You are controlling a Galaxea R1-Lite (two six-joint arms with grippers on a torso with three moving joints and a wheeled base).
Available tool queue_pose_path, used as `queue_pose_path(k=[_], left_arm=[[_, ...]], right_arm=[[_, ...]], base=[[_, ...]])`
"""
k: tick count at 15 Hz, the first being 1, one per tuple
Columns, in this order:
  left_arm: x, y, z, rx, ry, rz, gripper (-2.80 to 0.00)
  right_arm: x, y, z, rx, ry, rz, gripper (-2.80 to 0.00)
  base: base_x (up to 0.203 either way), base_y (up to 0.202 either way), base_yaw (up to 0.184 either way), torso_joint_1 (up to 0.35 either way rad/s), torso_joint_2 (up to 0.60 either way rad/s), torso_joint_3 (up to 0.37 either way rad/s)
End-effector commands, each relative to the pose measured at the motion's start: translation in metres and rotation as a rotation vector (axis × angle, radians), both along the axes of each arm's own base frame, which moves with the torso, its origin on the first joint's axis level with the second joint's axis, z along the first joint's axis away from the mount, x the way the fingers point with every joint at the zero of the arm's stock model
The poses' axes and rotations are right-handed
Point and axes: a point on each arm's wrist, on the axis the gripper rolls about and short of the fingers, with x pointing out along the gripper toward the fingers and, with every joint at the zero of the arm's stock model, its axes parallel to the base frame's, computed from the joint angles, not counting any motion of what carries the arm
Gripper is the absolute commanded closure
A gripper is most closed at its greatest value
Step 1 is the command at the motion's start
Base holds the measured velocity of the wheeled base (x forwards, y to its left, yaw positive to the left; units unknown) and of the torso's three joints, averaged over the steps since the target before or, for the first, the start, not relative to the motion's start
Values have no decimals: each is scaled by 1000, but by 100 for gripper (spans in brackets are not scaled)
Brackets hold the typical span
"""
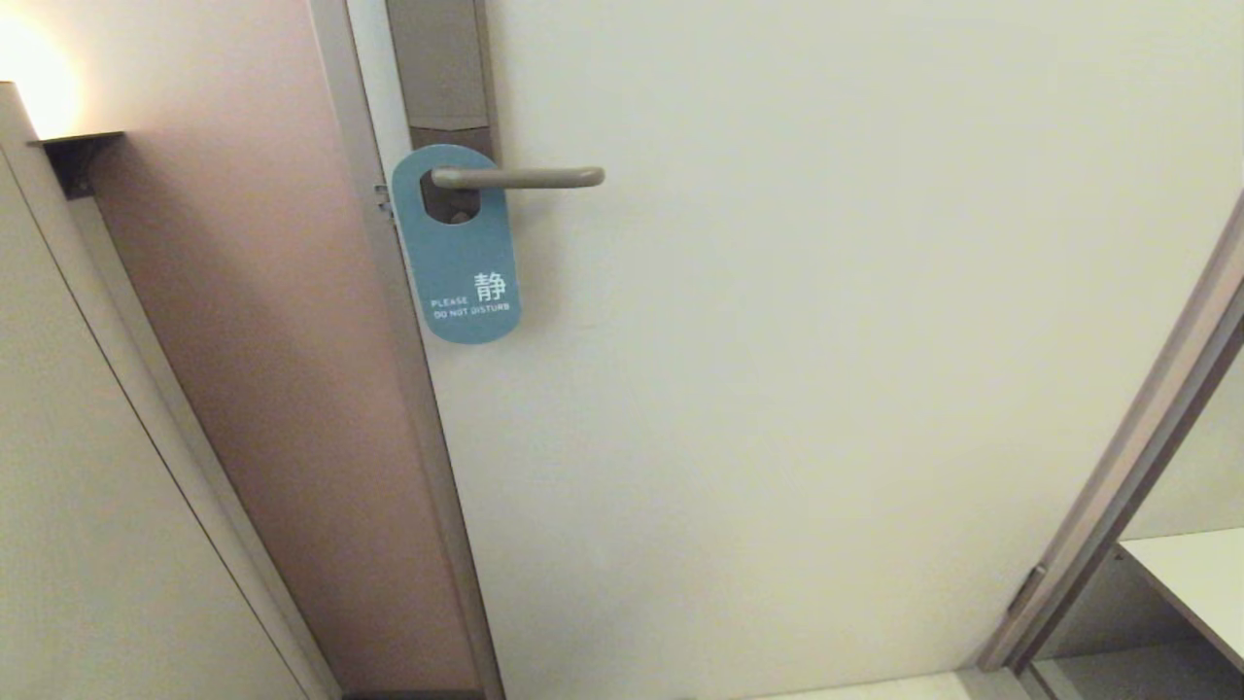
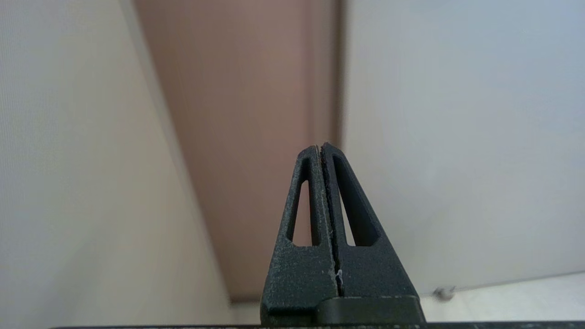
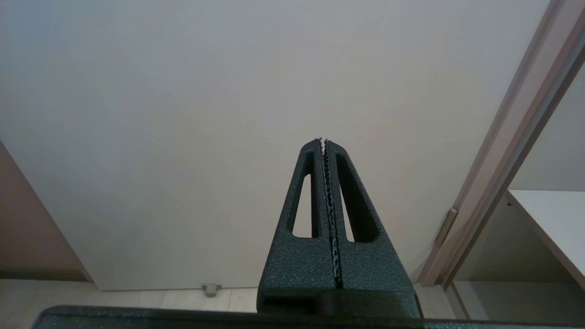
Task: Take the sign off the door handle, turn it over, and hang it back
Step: Take down the sign
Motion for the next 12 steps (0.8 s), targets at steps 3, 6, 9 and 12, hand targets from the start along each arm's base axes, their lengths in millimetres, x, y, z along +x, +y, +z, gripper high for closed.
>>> queue_pose_path(k=[3,6,9,12], left_arm=[[-8,-1,20,0,-37,-41,0],[-11,-2,34,0,-12,-74,0],[-3,-2,51,-15,26,-84,0],[9,-1,77,-60,40,-111,0]], right_arm=[[0,0,0,0,1,1,0],[0,0,0,0,1,1,0],[0,0,0,0,1,1,0],[0,0,0,0,1,1,0]], base=[[0,0,0,0,0,0],[0,0,0,0,0,0],[0,0,0,0,0,0],[0,0,0,0,0,0]])
